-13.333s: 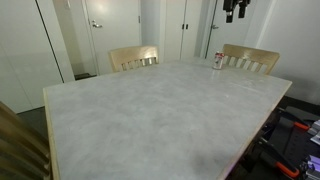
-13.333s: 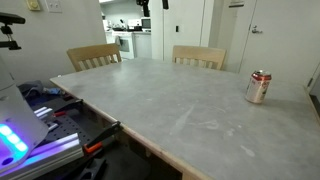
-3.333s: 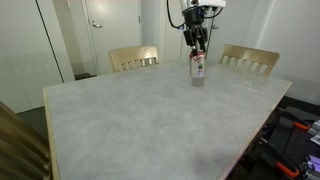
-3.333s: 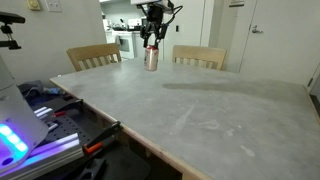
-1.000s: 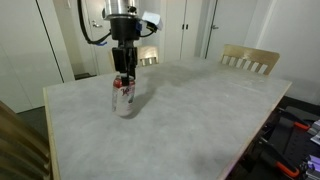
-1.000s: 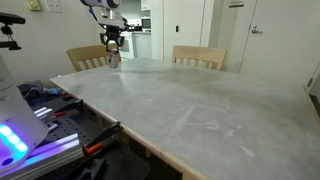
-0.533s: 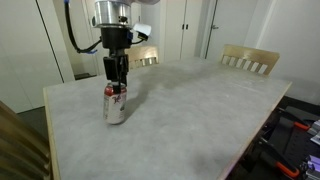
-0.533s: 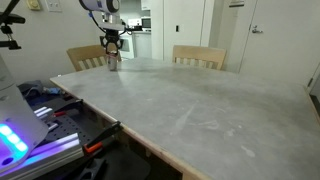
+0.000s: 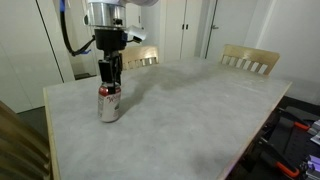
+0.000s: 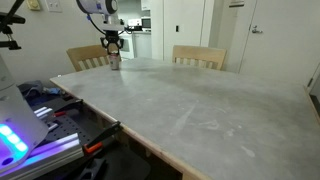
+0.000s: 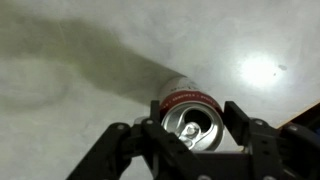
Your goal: Move the can to the left side of the table
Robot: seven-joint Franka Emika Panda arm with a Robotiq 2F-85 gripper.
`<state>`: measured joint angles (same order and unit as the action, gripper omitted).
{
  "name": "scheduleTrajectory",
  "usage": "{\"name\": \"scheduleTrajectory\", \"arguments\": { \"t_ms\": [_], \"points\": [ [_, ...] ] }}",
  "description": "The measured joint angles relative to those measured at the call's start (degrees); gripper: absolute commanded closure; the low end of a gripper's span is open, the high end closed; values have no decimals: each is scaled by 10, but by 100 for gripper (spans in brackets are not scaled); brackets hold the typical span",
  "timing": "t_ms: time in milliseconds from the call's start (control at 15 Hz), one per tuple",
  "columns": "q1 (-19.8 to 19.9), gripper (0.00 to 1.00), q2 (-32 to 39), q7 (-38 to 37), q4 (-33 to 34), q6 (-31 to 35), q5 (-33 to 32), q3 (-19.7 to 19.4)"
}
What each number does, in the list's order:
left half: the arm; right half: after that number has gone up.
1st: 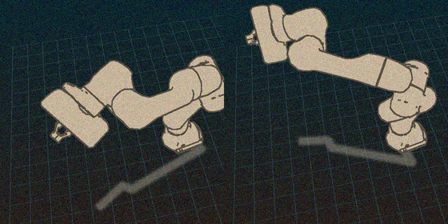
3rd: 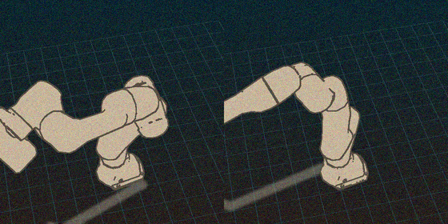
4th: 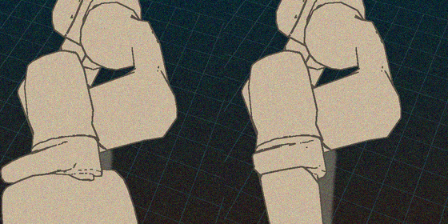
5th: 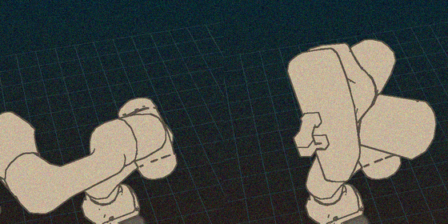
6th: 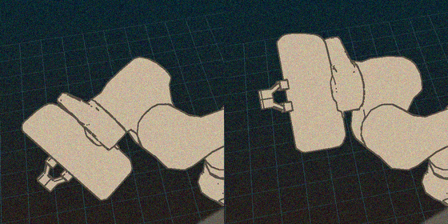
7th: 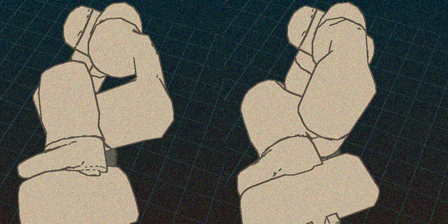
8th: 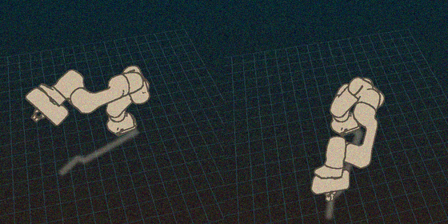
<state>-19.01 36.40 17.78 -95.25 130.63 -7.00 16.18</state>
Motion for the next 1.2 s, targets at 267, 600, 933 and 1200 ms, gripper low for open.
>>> {"name": "scheduleTrajectory", "arguments": {
  "t_ms": [267,600,933,1200],
  "points": [
    [-9,3,0,-3,0,8,-30,-4],
    [-9,0,-1,1,4,8,-37,-4],
    [3,0,-17,22,25,-40,-12,5],
    [7,0,-49,24,40,-122,-4,5]
  ]
}}
